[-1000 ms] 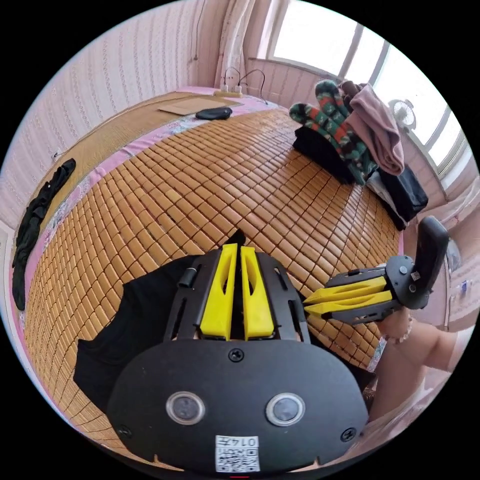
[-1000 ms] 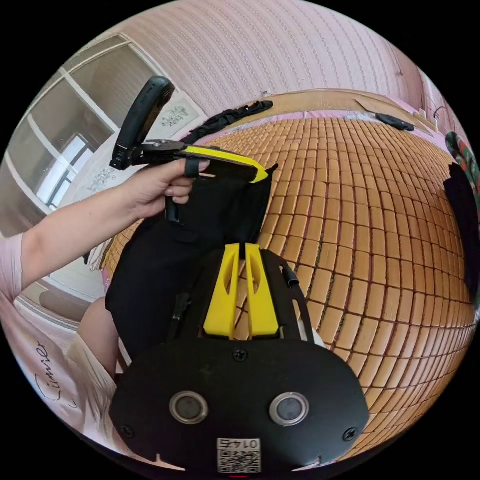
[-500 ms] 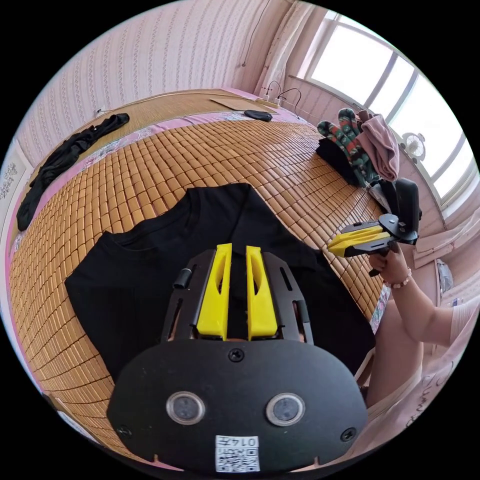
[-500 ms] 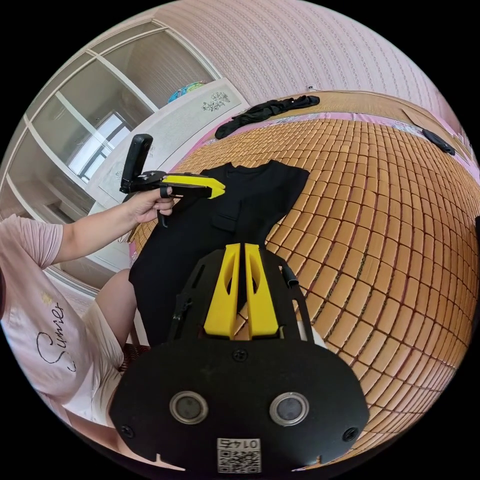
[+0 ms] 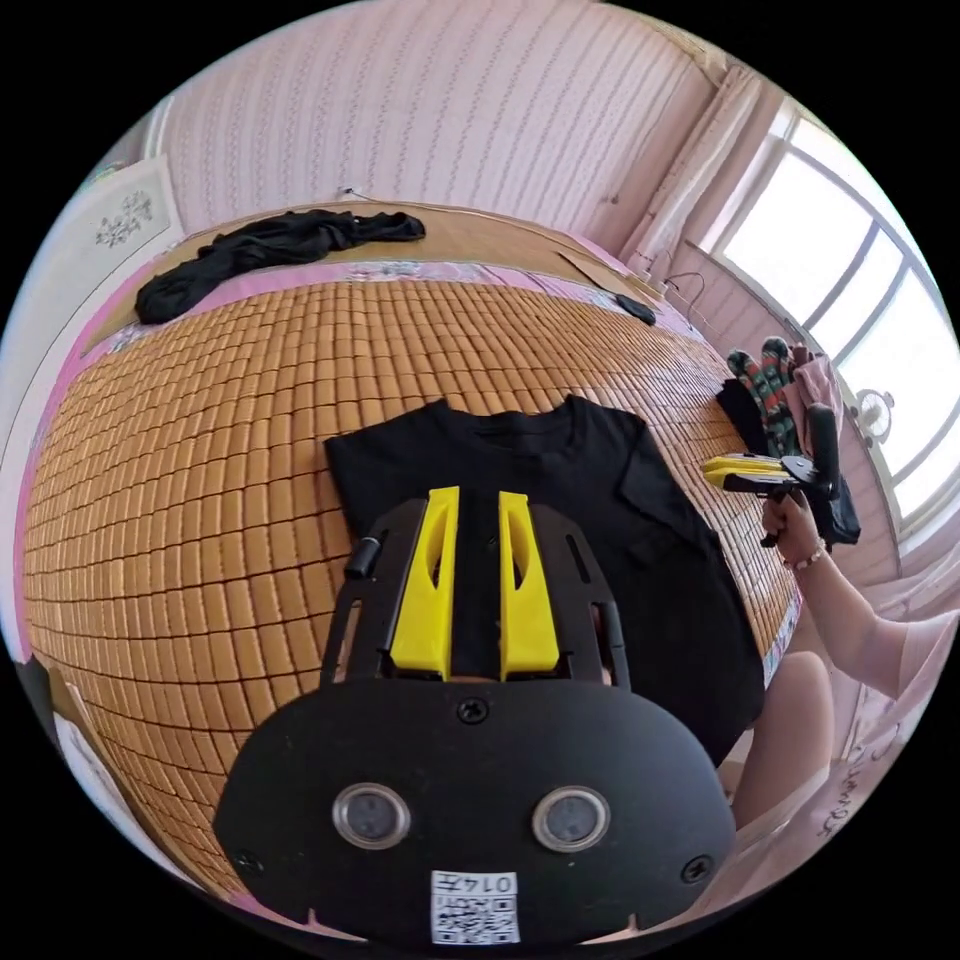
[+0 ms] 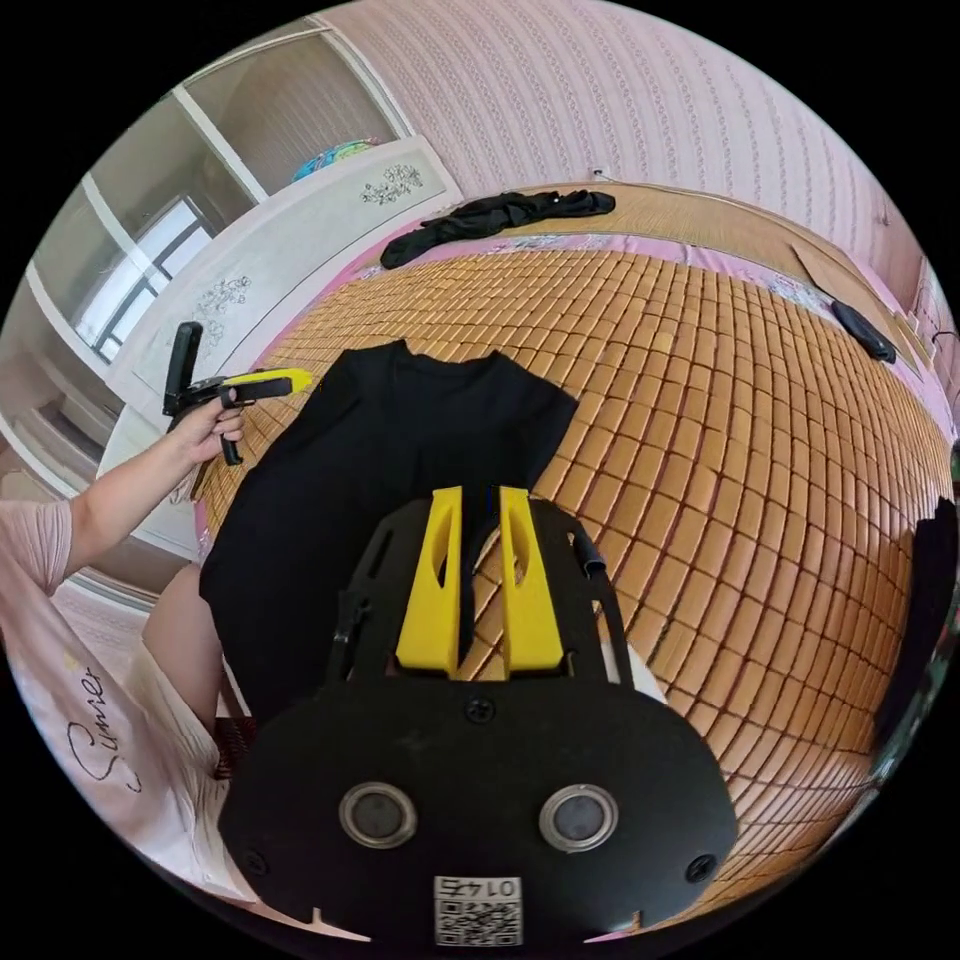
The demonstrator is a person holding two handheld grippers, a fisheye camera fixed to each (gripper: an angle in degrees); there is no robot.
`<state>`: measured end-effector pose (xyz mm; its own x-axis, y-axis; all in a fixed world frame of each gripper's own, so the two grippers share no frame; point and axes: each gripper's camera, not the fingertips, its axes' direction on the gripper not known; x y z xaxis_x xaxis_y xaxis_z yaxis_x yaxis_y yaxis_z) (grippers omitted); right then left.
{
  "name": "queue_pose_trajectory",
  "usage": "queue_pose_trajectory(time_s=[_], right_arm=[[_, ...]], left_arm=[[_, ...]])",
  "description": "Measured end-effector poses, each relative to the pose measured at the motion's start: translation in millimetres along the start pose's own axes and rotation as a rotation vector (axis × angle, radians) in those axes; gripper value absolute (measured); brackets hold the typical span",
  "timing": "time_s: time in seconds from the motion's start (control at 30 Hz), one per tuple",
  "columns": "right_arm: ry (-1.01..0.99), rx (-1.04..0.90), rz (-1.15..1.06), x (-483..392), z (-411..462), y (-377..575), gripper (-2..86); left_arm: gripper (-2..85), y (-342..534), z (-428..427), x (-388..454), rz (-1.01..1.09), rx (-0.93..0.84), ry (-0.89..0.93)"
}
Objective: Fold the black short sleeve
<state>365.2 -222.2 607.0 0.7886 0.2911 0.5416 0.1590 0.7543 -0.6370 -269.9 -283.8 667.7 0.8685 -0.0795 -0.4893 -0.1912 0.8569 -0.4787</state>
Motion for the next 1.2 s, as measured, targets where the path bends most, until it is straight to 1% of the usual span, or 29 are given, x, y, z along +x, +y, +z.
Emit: queue_pose_trajectory(time_s=[0.1,0.17,0.23,0.3,0.4,0.43,0.5,0.57,0.67,0.73,0.8,0.9,1.03,1.13,1.2], right_arm=[[0.006,-0.004,0.062,16.1,14.5,-25.5,8.1],[-0.012,0.026,0.114,24.4,20.1,-32.6,9.4],[-0.061,0.017,0.162,30.4,29.9,-36.7,9.9],[-0.1,0.006,0.211,32.1,42.0,-37.4,8.5],[-0.086,0.04,0.253,31.9,45.6,-34.1,3.4],[-0.094,0.044,0.262,33.0,46.4,-33.4,3.0],[-0.13,0.047,0.294,37.0,49.5,-31.6,1.8],[-0.126,0.062,0.294,36.3,46.9,-31.2,1.3],[-0.093,0.072,0.253,32.3,37.7,-39.2,0.8],[-0.081,0.093,0.248,31.6,29.4,-46.6,0.7],[-0.083,0.165,0.273,32.6,13.3,-54.8,0.6],[-0.099,0.239,0.29,31.0,-7.4,-62.2,0.5],[-0.137,0.261,0.233,17.3,-25.8,-55.5,0.5],[-0.22,0.253,0.132,-4.7,-41.1,-27.0,0.5],[-0.261,0.239,0.048,-29.3,-58.2,12.8,0.6]], left_arm=[[7.7,1.6,-6.7,-33.9,-0.034,0.02,-0.089],[8.3,0.0,-1.4,-48.0,-0.047,-0.007,-0.082],[8.6,-1.8,7.3,-58.7,-0.057,-0.041,-0.059],[8.9,-4.1,19.2,-71.7,-0.087,-0.083,-0.028],[8.9,-5.0,32.8,-85.0,-0.114,-0.126,0.017],[8.6,-4.9,35.6,-87.3,-0.116,-0.14,0.03],[6.7,-3.4,40.9,-94.7,-0.113,-0.17,0.067],[4.5,-0.9,41.2,-99.2,-0.108,-0.177,0.045],[0.1,0.8,35.4,-106.1,-0.11,-0.134,0.063],[-0.5,-1.2,27.4,-108.0,-0.125,-0.081,0.051],[-0.9,-4.2,11.2,-109.3,-0.163,0.038,0.053],[-1.0,-4.4,-8.9,-110.5,-0.21,0.162,0.072],[-1.0,6.8,-27.9,-105.3,-0.146,0.185,0.122],[-1.0,35.3,-48.5,-97.6,-0.039,0.158,0.165],[-0.9,72.6,-69.9,-89.3,0.069,0.131,0.174]])
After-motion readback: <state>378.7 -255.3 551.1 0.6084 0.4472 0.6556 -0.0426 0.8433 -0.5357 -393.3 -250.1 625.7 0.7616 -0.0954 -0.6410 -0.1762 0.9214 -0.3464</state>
